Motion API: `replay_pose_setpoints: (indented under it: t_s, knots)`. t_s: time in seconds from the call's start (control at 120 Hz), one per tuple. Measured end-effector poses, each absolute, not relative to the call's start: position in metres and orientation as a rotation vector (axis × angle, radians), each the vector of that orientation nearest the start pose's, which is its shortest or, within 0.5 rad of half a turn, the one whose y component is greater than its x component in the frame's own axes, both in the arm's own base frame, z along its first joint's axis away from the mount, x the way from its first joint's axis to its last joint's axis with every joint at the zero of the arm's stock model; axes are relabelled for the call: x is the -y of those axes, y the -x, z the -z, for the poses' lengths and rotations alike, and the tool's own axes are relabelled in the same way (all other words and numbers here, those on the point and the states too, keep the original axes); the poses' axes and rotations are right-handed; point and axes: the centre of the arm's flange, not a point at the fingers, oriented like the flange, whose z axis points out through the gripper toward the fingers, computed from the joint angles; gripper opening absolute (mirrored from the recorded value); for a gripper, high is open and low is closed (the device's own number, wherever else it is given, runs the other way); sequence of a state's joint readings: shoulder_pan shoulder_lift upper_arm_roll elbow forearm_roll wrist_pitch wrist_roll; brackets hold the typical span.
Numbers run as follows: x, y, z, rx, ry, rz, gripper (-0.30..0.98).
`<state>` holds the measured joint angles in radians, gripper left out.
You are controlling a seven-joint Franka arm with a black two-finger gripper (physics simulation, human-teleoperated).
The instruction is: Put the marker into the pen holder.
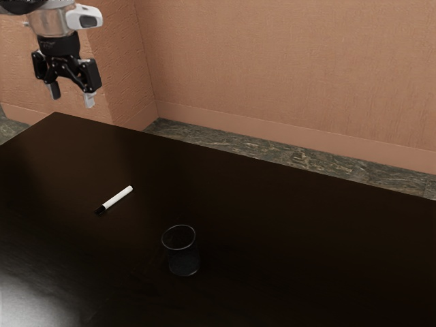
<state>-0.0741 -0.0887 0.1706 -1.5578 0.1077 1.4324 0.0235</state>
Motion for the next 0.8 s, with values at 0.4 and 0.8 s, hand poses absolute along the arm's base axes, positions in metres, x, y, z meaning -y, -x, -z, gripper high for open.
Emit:
replay_pose_setpoints:
  t_s: [0.4,0.8]
  knots:
    - [-0.149,-0.448,-0.638,0.458,3.035,-0.067,0.69]
    - [-0.156,-0.472,-0.439,0.551,3.049,-0.309,0.69]
